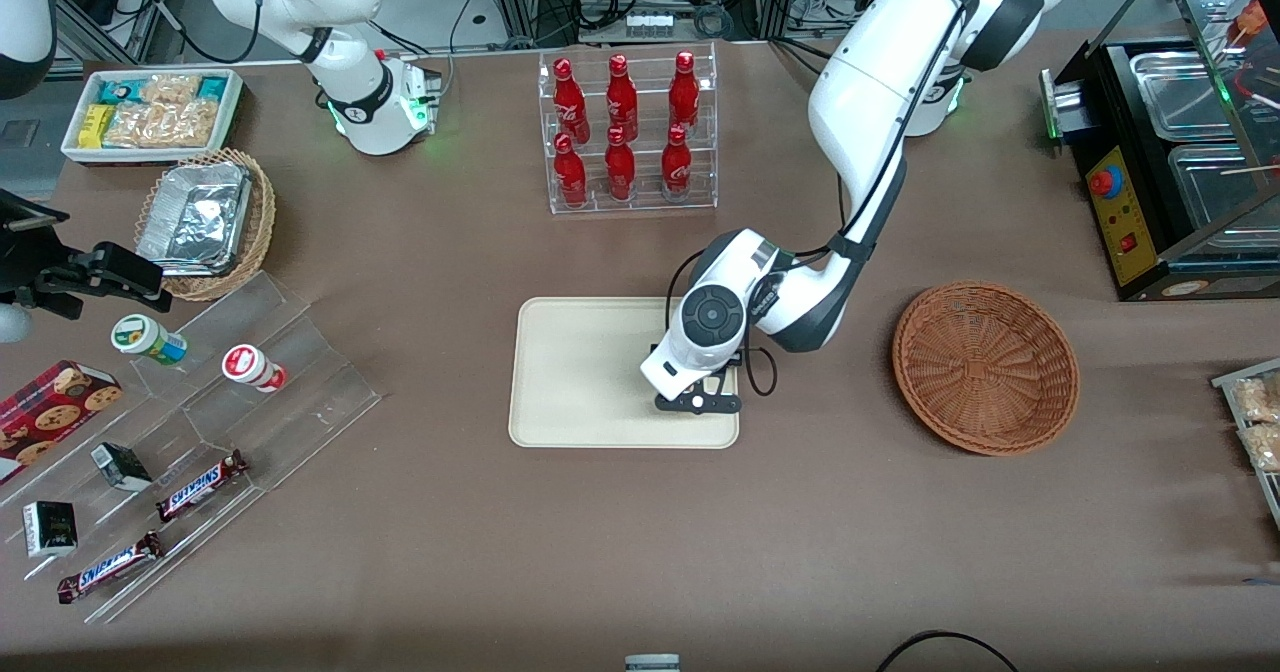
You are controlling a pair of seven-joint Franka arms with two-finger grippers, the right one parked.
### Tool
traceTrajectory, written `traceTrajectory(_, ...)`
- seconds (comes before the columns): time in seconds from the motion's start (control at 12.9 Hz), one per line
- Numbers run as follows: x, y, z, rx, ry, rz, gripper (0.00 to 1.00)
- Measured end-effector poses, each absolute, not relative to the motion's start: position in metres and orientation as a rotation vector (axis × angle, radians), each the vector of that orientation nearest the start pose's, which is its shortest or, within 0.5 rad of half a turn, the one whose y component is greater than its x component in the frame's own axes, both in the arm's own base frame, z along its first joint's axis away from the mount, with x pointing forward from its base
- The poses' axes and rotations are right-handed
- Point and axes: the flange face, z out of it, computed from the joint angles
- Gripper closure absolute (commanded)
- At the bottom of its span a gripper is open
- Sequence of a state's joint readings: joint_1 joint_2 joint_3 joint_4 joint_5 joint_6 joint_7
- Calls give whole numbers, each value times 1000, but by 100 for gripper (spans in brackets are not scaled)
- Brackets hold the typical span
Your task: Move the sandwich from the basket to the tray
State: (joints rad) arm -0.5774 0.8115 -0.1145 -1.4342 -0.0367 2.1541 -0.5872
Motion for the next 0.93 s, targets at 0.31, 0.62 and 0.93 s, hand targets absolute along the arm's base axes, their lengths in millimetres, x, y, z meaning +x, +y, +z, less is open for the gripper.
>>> traceTrajectory(0.31,567,-444,208,-3183,67,184,20)
traceTrajectory(0.62,599,-423,273,-3196,-38,68,0)
traceTrajectory(0.93,629,-341,398,-3139,-230,-34,0)
